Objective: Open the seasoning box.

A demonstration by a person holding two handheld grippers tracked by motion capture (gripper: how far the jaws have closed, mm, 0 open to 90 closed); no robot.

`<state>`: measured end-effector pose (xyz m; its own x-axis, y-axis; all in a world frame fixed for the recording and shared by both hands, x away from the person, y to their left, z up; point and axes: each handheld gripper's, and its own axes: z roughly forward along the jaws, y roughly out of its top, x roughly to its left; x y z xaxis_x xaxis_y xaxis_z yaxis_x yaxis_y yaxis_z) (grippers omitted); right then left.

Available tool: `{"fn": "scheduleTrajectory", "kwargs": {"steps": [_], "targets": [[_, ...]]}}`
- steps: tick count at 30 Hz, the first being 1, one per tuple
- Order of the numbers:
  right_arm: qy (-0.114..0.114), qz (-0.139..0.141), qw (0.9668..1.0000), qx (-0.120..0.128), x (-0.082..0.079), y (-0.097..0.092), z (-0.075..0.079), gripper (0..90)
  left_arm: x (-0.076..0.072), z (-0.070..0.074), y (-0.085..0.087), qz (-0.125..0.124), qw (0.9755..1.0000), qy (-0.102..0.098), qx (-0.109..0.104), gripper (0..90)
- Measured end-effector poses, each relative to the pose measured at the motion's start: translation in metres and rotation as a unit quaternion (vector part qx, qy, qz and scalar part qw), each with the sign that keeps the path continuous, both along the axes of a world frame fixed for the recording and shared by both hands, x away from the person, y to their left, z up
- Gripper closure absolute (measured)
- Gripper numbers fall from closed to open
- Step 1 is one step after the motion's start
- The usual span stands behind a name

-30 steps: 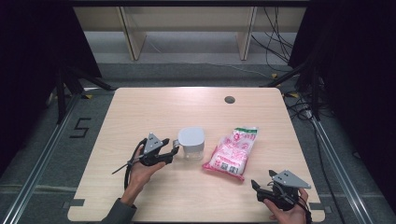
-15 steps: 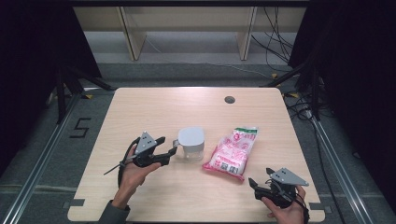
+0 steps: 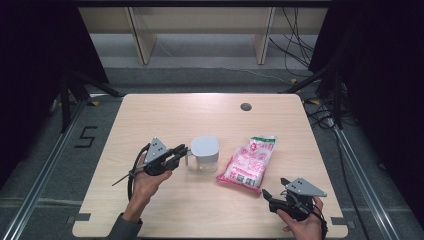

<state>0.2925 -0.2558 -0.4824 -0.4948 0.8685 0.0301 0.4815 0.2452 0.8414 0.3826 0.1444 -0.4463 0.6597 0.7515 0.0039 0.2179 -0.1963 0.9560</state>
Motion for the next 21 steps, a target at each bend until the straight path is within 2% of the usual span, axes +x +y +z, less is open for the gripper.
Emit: {"fn": "scheduleTrajectory", "kwargs": {"steps": [1, 2, 3, 6, 9, 11, 12, 13, 14, 15, 16, 17, 18, 19, 20, 21], "targets": [[0.006, -0.002, 0.9999, 0.011, -0.001, 0.001, 0.001, 24.1, 0.0, 0.001, -0.002, 0.003, 1.0, -0.003, -0.001, 85.9], [0.006, -0.002, 0.9999, 0.011, -0.001, 0.001, 0.001, 24.1, 0.001, 0.002, -0.003, 0.001, 1.0, -0.007, 0.007, 85.9], [-0.001, 0.003, 1.0, 0.004, 0.001, 0.0, 0.001, 24.1, 0.011, 0.009, 0.005, -0.001, 0.9933, -0.072, 0.091, 87.4], [0.0, 0.007, 1.0, 0.005, 0.0, 0.001, 0.001, 24.1, 0.014, 0.008, 0.002, -0.003, 0.9934, -0.072, 0.09, 89.0], [-0.013, 0.013, 0.9998, -0.004, 0.001, 0.003, 0.003, 24.3, 0.017, 0.009, -0.002, -0.004, 0.9935, -0.071, 0.089, 89.2], [-0.009, 0.014, 0.9999, 0.002, 0.002, 0.005, 0.005, 24.3, 0.02, 0.009, -0.003, -0.015, 0.9941, -0.069, 0.082, 89.1], [0.006, 0.007, 0.9999, 0.011, 0.0, 0.007, 0.006, 24.3, 0.022, 0.009, -0.004, -0.016, 0.9942, -0.07, 0.081, 89.1], [-0.009, 0.015, 0.9998, 0.005, 0.003, 0.007, 0.005, 24.3, 0.022, 0.008, -0.005, -0.021, 0.9944, -0.067, 0.08, 89.1], [-0.009, 0.017, 0.9998, 0.005, 0.003, 0.007, 0.007, 24.3, 0.025, 0.007, -0.006, -0.035, 0.9946, -0.061, 0.077, 89.0], [-0.003, 0.01, 0.9998, 0.014, 0.002, 0.01, 0.008, 24.4, 0.025, 0.007, -0.006, -0.023, 0.9943, -0.066, 0.08, 88.8], [-0.01, 0.021, 0.9997, 0.004, 0.005, 0.009, 0.008, 24.4, 0.027, 0.007, -0.007, -0.023, 0.9943, -0.063, 0.083, 88.6], [-0.015, 0.025, 0.9996, 0.005, 0.007, 0.01, 0.009, 24.4, 0.028, 0.005, -0.007, -0.021, 0.994, -0.064, 0.086, 88.4], [-0.016, 0.021, 0.9997, 0.0, 0.007, 0.012, 0.01, 24.5, 0.028, 0.004, -0.007, -0.022, 0.9941, -0.063, 0.086, 88.1], [-0.014, 0.023, 0.9996, 0.008, 0.009, 0.015, 0.011, 25.9, 0.029, 0.004, -0.007, -0.021, 0.9939, -0.065, 0.087, 88.1], [-0.019, 0.031, 0.9993, -0.001, 0.012, 0.015, 0.012, 27.1, 0.029, 0.004, -0.007, -0.022, 0.9939, -0.065, 0.087, 88.1], [-0.022, 0.03, 0.9993, 0.003, 0.013, 0.016, 0.012, 27.5, 0.028, 0.004, -0.007, -0.02, 0.994, -0.063, 0.087, 88.0]]}}
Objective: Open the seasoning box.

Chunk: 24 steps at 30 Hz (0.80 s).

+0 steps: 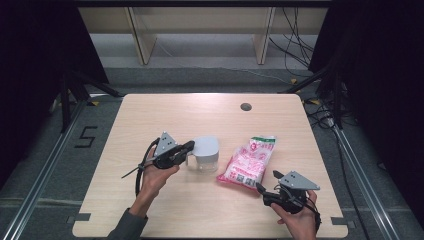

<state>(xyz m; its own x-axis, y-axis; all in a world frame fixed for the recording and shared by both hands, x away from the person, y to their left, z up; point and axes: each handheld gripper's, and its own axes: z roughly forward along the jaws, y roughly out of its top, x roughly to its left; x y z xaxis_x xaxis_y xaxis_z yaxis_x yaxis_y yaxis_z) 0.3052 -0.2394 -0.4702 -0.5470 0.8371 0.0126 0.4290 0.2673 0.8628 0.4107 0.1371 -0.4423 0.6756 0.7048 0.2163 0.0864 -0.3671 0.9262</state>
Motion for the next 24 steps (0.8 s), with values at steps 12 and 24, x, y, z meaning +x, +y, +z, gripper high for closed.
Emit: {"fn": "scheduleTrajectory", "kwargs": {"steps": [12, 24], "targets": [[-0.015, 0.028, 0.9994, -0.014, 0.016, 0.019, 0.006, 34.2, -0.002, -0.001, 0.003, -0.004, 1.0, -0.002, -0.002, 88.0], [-0.017, 0.059, 0.9981, 0.004, 0.036, 0.041, 0.007, 51.0, -0.002, -0.002, 0.005, -0.005, 1.0, -0.006, -0.006, 87.4]]}}
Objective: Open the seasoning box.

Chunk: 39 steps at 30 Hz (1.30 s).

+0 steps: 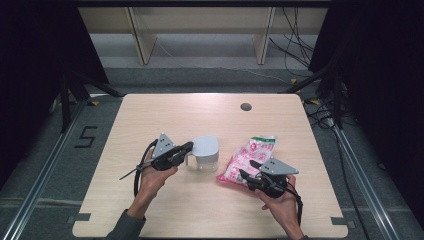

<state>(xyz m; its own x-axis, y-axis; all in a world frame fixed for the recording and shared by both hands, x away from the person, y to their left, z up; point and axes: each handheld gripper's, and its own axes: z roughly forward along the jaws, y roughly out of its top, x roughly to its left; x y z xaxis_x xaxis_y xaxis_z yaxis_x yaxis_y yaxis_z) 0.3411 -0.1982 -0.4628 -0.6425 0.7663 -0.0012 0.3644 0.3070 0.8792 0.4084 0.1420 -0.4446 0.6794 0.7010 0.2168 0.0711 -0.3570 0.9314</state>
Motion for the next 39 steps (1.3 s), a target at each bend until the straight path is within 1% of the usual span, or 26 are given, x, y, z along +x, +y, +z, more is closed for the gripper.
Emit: {"fn": "scheduleTrajectory", "kwargs": {"steps": [2, 3, 4, 6, 7, 10, 11, 12, 13, 14, 16, 20, 22, 23, 24, 26, 28, 29, 30, 31, 32, 34, 36, 37, 38, 39], "targets": [[0.012, -0.003, 0.9998, 0.014, 0.004, 0.004, 0.0, 53.7, 0.0, 0.0, 0.0, 0.001, 1.0, 0.0, 0.0, 87.3], [0.012, -0.003, 0.9998, 0.014, 0.004, 0.004, 0.0, 53.7, -0.001, 0.0, 0.0, 0.002, 1.0, 0.0, 0.001, 87.3], [0.003, 0.005, 0.9999, 0.011, 0.01, 0.006, -0.001, 57.9, 0.0, 0.0, 0.0, 0.001, 1.0, 0.0, 0.001, 87.3], [0.0, 0.008, 0.9999, 0.011, 0.012, 0.008, -0.001, 59.5, 0.0, 0.0, 0.0, 0.001, 1.0, 0.0, 0.0, 87.4], [0.005, 0.008, 0.9998, 0.016, 0.015, 0.011, 0.0, 63.9, 0.0, 0.0, 0.0, 0.001, 1.0, 0.0, 0.0, 87.4], [-0.002, 0.012, 0.9995, 0.029, 0.022, 0.015, -0.001, 69.3, 0.0, 0.0, 0.0, 0.001, 1.0, -0.001, -0.001, 87.4], [0.003, 0.017, 0.9996, 0.022, 0.023, 0.016, 0.0, 71.1, 0.0, 0.0, 0.0, 0.0, 1.0, -0.001, -0.001, 87.3], [0.003, 0.017, 0.9996, 0.022, 0.023, 0.016, 0.0, 71.1, 0.0, 0.0, 0.0, 0.001, 1.0, -0.001, 0.0, 87.3], [0.002, 0.019, 0.9997, 0.017, 0.026, 0.019, 0.001, 74.9, -0.001, -0.001, 0.001, 0.001, 1.0, -0.001, 0.001, 87.4], [-0.006, 0.025, 0.9996, 0.015, 0.028, 0.02, 0.002, 76.5, -0.001, -0.001, 0.001, 0.001, 1.0, -0.001, 0.001, 87.4], [-0.001, 0.024, 0.9996, 0.016, 0.027, 0.023, 0.003, 77.6, -0.001, -0.001, 0.001, 0.001, 1.0, -0.001, 0.0, 87.4], [-0.014, 0.036, 0.9992, 0.007, 0.034, 0.03, 0.003, 83.6, -0.001, -0.001, 0.002, 0.003, 1.0, -0.001, 0.002, 87.4], [-0.006, 0.035, 0.9993, 0.006, 0.033, 0.032, 0.003, 84.9, -0.001, -0.001, 0.004, 0.004, 1.0, 0.0, 0.004, 87.4], [-0.017, 0.046, 0.9988, 0.002, 0.036, 0.033, 0.003, 86.2, -0.001, -0.002, 0.004, 0.006, 1.0, -0.001, 0.004, 87.4], [-0.013, 0.043, 0.999, 0.005, 0.036, 0.035, 0.003, 87.4, 0.0, -0.002, 0.005, 0.005, 1.0, -0.002, 0.002, 87.4], [-0.027, 0.053, 0.9982, 0.003, 0.038, 0.039, 0.005, 89.6, 0.0, -0.002, 0.006, 0.004, 1.0, -0.002, 0.002, 87.4], [-0.023, 0.058, 0.998, 0.007, 0.039, 0.045, 0.007, 90.0, -0.001, -0.002, 0.004, 0.005, 1.0, -0.001, 0.002, 87.4], [-0.019, 0.07, 0.9974, -0.004, 0.041, 0.05, 0.008, 90.0, -0.001, -0.002, 0.004, 0.005, 1.0, -0.002, 0.002, 87.4], [-0.019, 0.07, 0.9974, -0.004, 0.041, 0.05, 0.008, 90.0, 0.0, -0.002, 0.005, 0.005, 1.0, -0.001, 0.003, 87.4], [-0.025, 0.067, 0.9975, -0.001, 0.043, 0.053, 0.008, 90.0, 0.0, -0.002, 0.005, 0.005, 1.0, -0.001, 0.003, 87.4], [-0.019, 0.071, 0.9973, -0.001, 0.043, 0.057, 0.01, 90.0, 0.0, -0.003, 0.006, 0.005, 1.0, -0.001, 0.004, 87.2], [-0.02, 0.08, 0.9966, -0.001, 0.045, 0.059, 0.011, 90.0, 0.001, -0.003, 0.007, 0.005, 1.0, -0.001, 0.004, 87.1], [-0.025, 0.074, 0.997, 0.0, 0.045, 0.059, 0.012, 90.0, 0.002, -0.004, 0.008, 0.004, 1.0, -0.001, 0.006, 87.0], [-0.018, 0.078, 0.9968, 0.009, 0.046, 0.061, 0.012, 90.0, 0.002, -0.004, 0.009, 0.004, 1.0, 0.0, 0.006, 86.6], [-0.018, 0.078, 0.9968, 0.009, 0.046, 0.061, 0.012, 90.0, 0.002, -0.004, 0.009, 0.004, 1.0, -0.001, 0.006, 86.6], [-0.022, 0.081, 0.9964, 0.01, 0.046, 0.062, 0.013, 90.0, 0.003, -0.005, 0.009, 0.003, 1.0, -0.005, 0.0, 86.5]]}}
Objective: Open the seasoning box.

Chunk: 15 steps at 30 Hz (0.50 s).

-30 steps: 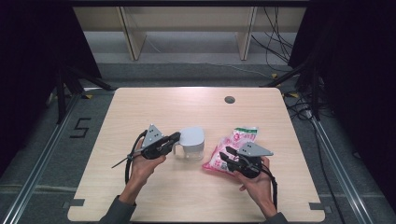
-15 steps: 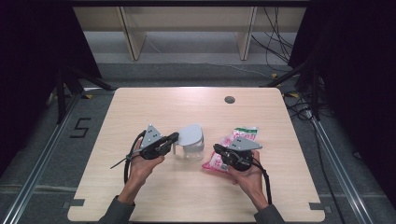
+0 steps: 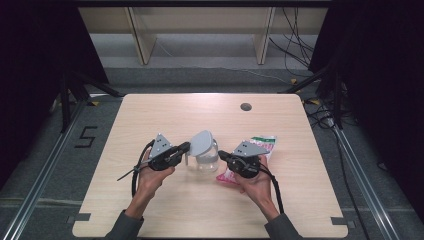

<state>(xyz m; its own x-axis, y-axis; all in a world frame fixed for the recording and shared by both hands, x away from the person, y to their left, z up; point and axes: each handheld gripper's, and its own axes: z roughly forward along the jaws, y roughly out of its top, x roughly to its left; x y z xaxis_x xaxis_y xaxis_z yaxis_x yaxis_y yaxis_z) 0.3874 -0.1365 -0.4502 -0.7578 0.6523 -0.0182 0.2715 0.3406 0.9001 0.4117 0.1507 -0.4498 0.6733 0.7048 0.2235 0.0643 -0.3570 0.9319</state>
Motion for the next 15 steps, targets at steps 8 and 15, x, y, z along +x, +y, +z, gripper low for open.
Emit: {"fn": "scheduleTrajectory", "kwargs": {"steps": [8, 15], "targets": [[-0.004, 0.008, 0.9999, 0.006, 0.004, 0.009, 0.007, 90.0, 0.0, 0.0, 0.001, 0.001, 1.0, 0.002, 0.004, 86.2], [-0.001, 0.007, 0.9998, 0.016, 0.006, 0.012, 0.01, 90.0, 0.0, 0.0, 0.002, 0.0, 1.0, 0.003, 0.004, 84.9]]}}
